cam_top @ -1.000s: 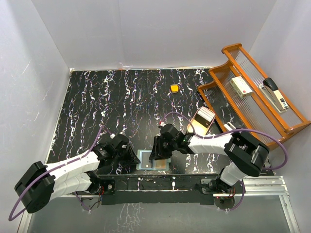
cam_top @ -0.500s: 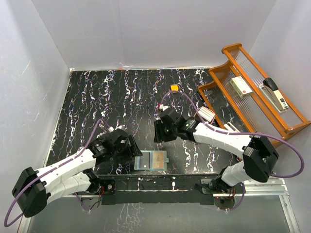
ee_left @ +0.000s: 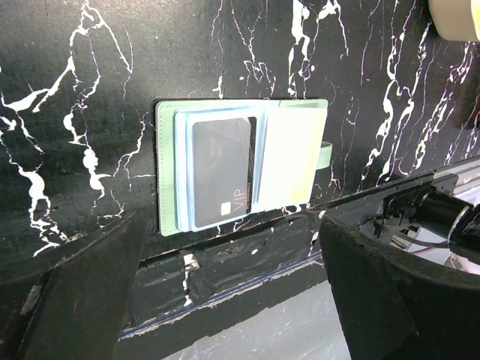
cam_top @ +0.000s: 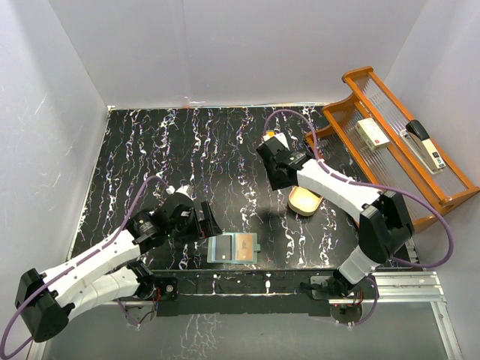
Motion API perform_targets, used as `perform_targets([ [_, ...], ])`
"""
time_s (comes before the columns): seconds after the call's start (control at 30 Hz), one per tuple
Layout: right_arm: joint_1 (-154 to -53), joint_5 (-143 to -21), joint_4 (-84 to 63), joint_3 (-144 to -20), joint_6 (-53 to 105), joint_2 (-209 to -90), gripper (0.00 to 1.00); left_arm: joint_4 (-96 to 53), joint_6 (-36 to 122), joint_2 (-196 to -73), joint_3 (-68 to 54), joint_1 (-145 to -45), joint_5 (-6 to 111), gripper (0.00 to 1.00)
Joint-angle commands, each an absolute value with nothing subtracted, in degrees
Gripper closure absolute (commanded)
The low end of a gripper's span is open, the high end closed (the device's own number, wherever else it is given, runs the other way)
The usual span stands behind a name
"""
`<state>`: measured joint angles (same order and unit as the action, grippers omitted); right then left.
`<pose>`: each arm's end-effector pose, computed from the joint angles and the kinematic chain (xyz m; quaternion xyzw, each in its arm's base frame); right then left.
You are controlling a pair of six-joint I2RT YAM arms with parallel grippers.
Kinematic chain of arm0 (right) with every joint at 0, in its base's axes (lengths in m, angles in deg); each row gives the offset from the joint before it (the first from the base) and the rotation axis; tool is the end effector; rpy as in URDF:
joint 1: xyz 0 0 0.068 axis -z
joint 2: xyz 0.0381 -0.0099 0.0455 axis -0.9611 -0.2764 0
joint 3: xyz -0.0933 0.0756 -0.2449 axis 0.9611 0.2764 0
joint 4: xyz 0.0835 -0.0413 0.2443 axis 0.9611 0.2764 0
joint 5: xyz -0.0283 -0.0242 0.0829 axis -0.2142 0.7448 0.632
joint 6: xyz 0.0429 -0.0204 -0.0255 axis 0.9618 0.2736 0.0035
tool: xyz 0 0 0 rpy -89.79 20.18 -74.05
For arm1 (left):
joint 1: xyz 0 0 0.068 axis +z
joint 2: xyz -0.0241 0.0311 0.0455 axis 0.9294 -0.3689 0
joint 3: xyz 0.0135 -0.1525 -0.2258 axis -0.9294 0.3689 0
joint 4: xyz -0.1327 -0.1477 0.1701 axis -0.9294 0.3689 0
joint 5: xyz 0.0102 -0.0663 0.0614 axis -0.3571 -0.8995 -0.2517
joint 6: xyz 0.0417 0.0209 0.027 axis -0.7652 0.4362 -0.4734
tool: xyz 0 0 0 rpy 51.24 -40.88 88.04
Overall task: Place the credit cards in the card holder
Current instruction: Pick up the credit card from the storage box.
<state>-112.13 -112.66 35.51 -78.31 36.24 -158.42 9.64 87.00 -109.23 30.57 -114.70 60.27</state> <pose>0.2588 0.1859 0.2609 -0.1313 0.9484 -0.0724 0.2793 0.1251 -0.1316 0.2300 -0.0731 0.9205 -0.3005 0.2388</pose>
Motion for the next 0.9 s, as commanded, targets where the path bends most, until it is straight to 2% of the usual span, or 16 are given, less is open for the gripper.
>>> perform_targets([
  [0.0, -107.80, -123.92, 38.93, -82.27, 29.59, -161.00, 0.53, 13.90, 83.94, -106.88, 28.05, -114.97, 61.48, 0.01],
  [0.13, -103.94, -127.23, 38.08, -83.15, 26.23, -162.12, 0.53, 14.56, 82.83, -105.74, 27.83, -115.02, 61.29, 0.01],
  [0.3, -100.95, -125.52, 33.05, -81.15, 20.92, -161.77, 0.51, 16.20, 80.29, -106.22, 26.75, -115.00, 61.85, 0.01],
  [0.87, -97.94, -122.28, 30.77, -80.42, 15.33, -167.49, 0.48, 15.77, 79.74, -106.33, 27.26, -115.01, 62.20, 0.01],
])
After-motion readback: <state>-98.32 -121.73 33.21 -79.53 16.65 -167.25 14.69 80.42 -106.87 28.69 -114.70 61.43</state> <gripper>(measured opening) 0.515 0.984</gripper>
